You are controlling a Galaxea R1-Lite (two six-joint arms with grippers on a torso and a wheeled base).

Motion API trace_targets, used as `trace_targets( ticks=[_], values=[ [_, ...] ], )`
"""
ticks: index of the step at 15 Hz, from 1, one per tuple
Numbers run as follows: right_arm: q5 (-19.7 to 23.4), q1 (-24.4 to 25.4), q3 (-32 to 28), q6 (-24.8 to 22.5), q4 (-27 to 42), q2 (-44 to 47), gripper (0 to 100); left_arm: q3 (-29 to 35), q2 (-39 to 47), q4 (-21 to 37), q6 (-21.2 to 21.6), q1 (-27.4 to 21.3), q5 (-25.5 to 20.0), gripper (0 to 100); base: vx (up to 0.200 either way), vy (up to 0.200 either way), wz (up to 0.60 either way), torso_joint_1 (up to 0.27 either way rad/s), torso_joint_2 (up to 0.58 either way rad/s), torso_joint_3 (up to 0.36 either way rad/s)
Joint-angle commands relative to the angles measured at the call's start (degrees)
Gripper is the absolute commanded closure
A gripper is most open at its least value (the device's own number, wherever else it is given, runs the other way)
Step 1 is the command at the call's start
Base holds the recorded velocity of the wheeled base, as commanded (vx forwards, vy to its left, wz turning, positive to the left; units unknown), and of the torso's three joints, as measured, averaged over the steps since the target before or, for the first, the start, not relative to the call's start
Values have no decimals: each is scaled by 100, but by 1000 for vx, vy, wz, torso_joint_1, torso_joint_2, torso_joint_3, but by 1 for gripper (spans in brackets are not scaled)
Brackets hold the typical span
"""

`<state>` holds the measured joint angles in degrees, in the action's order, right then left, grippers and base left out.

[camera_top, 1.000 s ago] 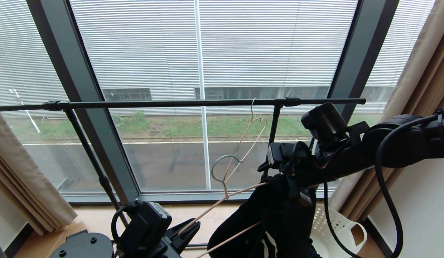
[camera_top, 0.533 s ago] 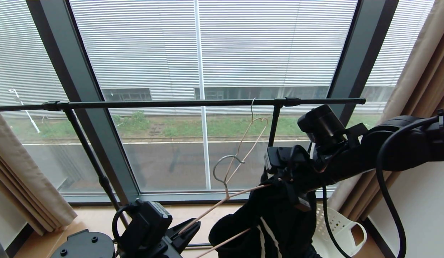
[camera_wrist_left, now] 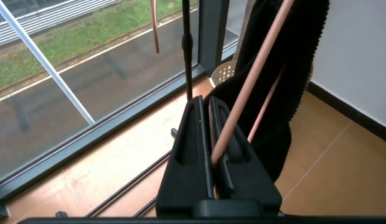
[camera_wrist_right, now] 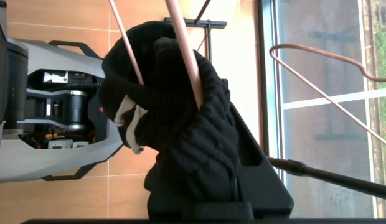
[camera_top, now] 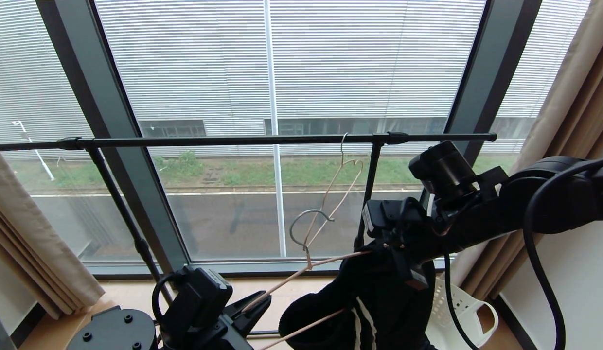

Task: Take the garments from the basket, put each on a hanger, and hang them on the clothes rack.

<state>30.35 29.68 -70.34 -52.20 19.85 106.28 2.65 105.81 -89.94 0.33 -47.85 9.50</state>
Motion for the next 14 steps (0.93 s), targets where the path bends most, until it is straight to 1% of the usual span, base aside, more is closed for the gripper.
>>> trace_targets(
  ticks=[1,3,5,7,9,10,11,12,13,14],
  values=[
    [6,2,12,-9,2,-19,100,-10,53,-6,20,65,8,0,0,0,0,0,0,0],
    [-3,2,20,-9,2,-19,100,-36,27,-6,11,65,-53,0,0,0,0,0,0,0],
    [-3,2,73,-9,2,-28,100,-150,-149,-6,-15,162,-501,0,0,0,0,0,0,0],
    [-3,2,117,-9,-7,-37,100,-177,-412,-6,-130,461,-906,0,0,0,0,0,0,0],
    [-3,-15,152,-9,-7,-90,100,-159,-764,-6,-261,882,-1389,0,0,0,0,0,0,0],
    [-3,-50,161,-9,-7,-107,100,-150,-957,-6,-376,1322,-1969,0,0,0,0,0,0,0],
    [-3,-103,179,-9,-7,-134,100,-106,-1028,-6,-560,1717,-2444,0,0,0,0,0,0,0],
    [-3,-103,187,-9,-16,-134,100,-80,-1028,-6,-631,1840,-2576,0,0,0,0,0,0,0],
    [-3,-112,240,-18,-16,-213,100,105,-993,-6,-1105,2508,-3244,0,0,0,0,0,0,0],
    [-3,-112,249,-18,-16,-213,100,105,-984,-6,-1114,2526,-3261,0,0,0,0,0,0,0]
  ],
)
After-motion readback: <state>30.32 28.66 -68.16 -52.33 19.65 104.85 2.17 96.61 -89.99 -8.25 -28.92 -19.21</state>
